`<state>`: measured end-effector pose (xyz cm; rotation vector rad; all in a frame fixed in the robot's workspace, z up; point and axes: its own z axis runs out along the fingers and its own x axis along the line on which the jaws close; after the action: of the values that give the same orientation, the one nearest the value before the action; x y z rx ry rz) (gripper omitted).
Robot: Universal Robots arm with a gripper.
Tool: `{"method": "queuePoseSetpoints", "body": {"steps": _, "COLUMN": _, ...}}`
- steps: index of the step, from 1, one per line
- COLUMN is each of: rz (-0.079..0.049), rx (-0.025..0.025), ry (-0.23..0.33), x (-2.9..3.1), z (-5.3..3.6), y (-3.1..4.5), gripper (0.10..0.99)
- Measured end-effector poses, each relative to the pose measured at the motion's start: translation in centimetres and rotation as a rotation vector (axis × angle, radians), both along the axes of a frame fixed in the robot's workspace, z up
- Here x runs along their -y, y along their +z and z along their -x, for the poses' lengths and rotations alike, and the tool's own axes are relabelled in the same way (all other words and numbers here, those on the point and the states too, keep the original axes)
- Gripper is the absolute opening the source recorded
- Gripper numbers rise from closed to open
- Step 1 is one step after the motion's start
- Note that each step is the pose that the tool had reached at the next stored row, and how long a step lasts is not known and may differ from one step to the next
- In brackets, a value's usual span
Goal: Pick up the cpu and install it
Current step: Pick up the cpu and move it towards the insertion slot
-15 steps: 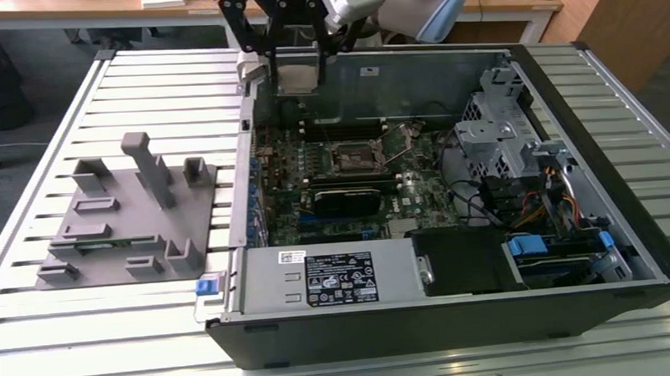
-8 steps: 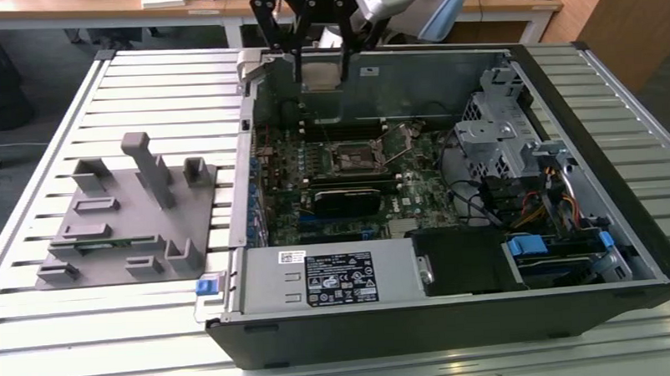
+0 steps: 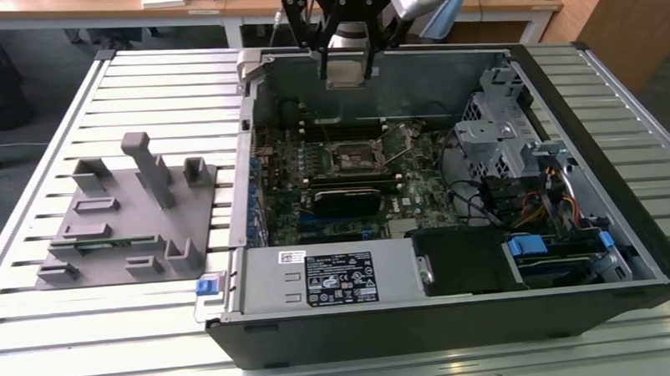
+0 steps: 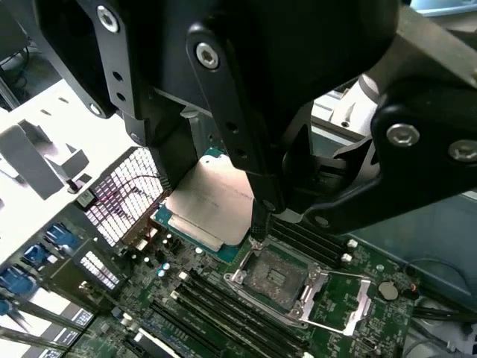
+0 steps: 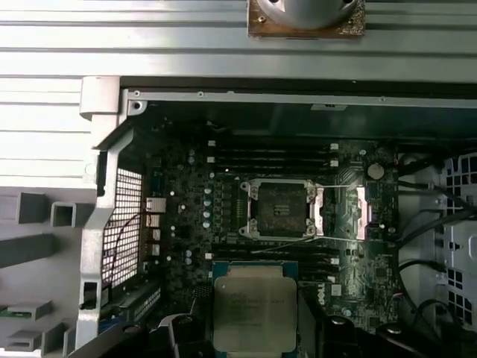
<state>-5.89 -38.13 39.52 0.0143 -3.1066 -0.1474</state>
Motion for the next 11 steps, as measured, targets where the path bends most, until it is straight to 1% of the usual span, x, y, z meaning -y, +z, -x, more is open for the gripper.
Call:
{"method": "queuePoseSetpoints", "body": {"steps": 2, "rz": 0.000, "rx": 0.0000, "ry": 0.000, "x": -0.04, "z": -0.47, "y": -0.02, "gripper": 0.541}}
{"method": "queuePoseSetpoints", "body": {"steps": 4, "rz": 0.000, "rx": 0.0000, "ry": 0.000, "x": -0.03, "z": -0.67, "y": -0.03, "gripper": 0.541}}
{"method": "queuePoseSetpoints", "body": {"steps": 11, "rz": 0.000, "rx": 0.0000, "ry": -0.001, "x": -0.04, "z": -0.69, "y": -0.03, "gripper": 0.541}}
